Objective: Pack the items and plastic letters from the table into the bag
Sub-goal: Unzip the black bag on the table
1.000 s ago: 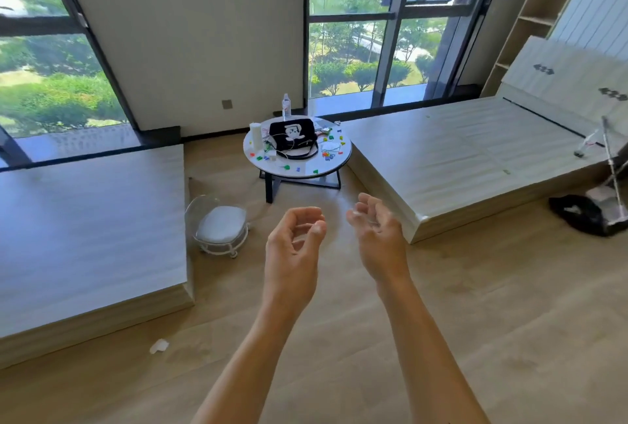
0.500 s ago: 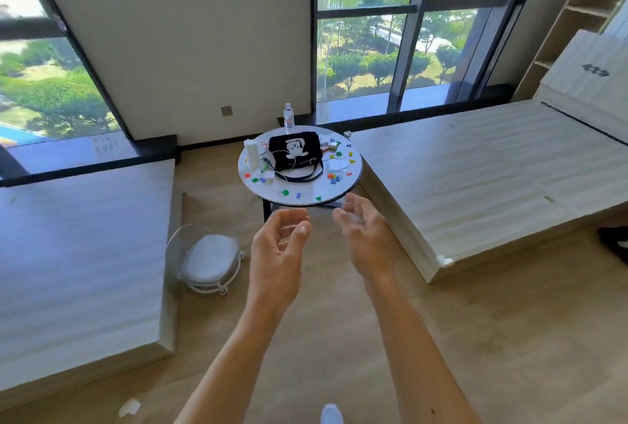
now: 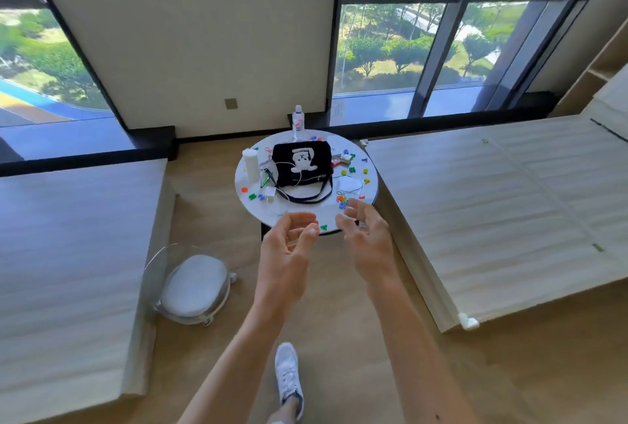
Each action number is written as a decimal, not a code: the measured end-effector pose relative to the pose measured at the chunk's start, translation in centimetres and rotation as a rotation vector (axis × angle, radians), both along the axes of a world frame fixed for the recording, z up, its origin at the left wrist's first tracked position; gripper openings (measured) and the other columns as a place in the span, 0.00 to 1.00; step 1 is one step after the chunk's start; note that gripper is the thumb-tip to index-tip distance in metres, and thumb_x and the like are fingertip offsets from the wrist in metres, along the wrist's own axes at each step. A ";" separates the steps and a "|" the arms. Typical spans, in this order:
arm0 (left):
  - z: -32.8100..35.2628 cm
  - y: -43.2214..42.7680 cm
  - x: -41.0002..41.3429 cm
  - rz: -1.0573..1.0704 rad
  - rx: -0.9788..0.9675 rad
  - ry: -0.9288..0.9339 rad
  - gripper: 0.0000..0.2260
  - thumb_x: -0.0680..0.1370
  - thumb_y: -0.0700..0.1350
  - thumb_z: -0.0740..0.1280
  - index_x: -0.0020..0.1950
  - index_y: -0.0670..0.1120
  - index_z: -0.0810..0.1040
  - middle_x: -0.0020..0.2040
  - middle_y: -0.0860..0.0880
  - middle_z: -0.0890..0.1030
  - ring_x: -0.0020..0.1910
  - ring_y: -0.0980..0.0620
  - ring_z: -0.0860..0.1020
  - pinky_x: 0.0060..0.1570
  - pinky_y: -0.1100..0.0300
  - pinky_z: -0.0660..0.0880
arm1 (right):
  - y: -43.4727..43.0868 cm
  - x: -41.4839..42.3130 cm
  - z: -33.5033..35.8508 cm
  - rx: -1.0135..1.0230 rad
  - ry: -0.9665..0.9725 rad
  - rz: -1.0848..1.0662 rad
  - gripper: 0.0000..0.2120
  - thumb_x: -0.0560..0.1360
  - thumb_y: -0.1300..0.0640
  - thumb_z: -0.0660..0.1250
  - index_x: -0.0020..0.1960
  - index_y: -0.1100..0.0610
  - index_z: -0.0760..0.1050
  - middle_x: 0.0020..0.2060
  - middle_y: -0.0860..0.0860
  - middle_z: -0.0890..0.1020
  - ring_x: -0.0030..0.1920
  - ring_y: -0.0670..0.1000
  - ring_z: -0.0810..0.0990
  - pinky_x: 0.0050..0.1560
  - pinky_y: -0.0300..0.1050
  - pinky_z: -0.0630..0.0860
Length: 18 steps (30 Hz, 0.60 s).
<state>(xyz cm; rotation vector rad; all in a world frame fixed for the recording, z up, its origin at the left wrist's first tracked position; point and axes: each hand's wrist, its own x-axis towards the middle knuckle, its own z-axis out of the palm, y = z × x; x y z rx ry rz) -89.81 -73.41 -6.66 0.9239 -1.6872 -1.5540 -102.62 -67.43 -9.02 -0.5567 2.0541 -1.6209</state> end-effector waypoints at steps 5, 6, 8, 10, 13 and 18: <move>-1.1 -8.3 -8.4 -0.050 0.041 -0.015 0.07 0.74 0.50 0.65 0.50 0.55 0.80 0.47 0.54 0.84 0.49 0.57 0.81 0.52 0.56 0.78 | -7.8 -7.5 -0.9 0.053 -0.014 -0.016 0.22 0.77 0.51 0.69 0.70 0.49 0.73 0.60 0.47 0.80 0.55 0.47 0.82 0.52 0.42 0.78; -1.2 -9.8 -10.0 -0.063 0.054 -0.026 0.07 0.73 0.51 0.65 0.49 0.55 0.80 0.47 0.55 0.84 0.49 0.57 0.81 0.53 0.55 0.78 | -9.2 -9.0 -0.9 0.064 -0.017 -0.020 0.22 0.77 0.51 0.69 0.70 0.49 0.73 0.60 0.47 0.80 0.56 0.48 0.82 0.54 0.43 0.78; -1.4 -12.4 -13.0 -0.096 0.058 -0.045 0.07 0.73 0.52 0.65 0.49 0.56 0.80 0.46 0.57 0.84 0.48 0.61 0.80 0.54 0.55 0.78 | -11.6 -11.7 -0.9 0.071 -0.027 -0.048 0.21 0.77 0.53 0.70 0.70 0.50 0.74 0.61 0.49 0.80 0.57 0.49 0.82 0.59 0.47 0.77; -1.6 -14.6 -15.5 -0.114 0.060 -0.060 0.07 0.74 0.52 0.64 0.50 0.56 0.80 0.46 0.58 0.84 0.47 0.64 0.80 0.53 0.56 0.78 | -13.4 -14.1 -1.1 0.081 -0.044 -0.073 0.21 0.77 0.54 0.70 0.69 0.51 0.74 0.60 0.50 0.80 0.57 0.51 0.82 0.60 0.48 0.77; -2.5 -17.4 -18.9 -0.131 0.070 -0.079 0.07 0.75 0.51 0.65 0.51 0.56 0.80 0.48 0.56 0.84 0.48 0.65 0.80 0.53 0.55 0.79 | -15.8 -17.4 -1.9 0.088 -0.078 -0.083 0.20 0.77 0.55 0.70 0.68 0.49 0.74 0.57 0.48 0.81 0.56 0.50 0.82 0.58 0.47 0.77; -5.2 -21.5 -24.4 -0.094 0.117 -0.131 0.05 0.80 0.47 0.66 0.51 0.56 0.80 0.49 0.58 0.84 0.49 0.64 0.80 0.54 0.55 0.79 | -19.9 -23.3 -4.4 0.160 -0.130 -0.058 0.20 0.78 0.56 0.70 0.69 0.51 0.74 0.58 0.49 0.81 0.57 0.52 0.81 0.59 0.49 0.78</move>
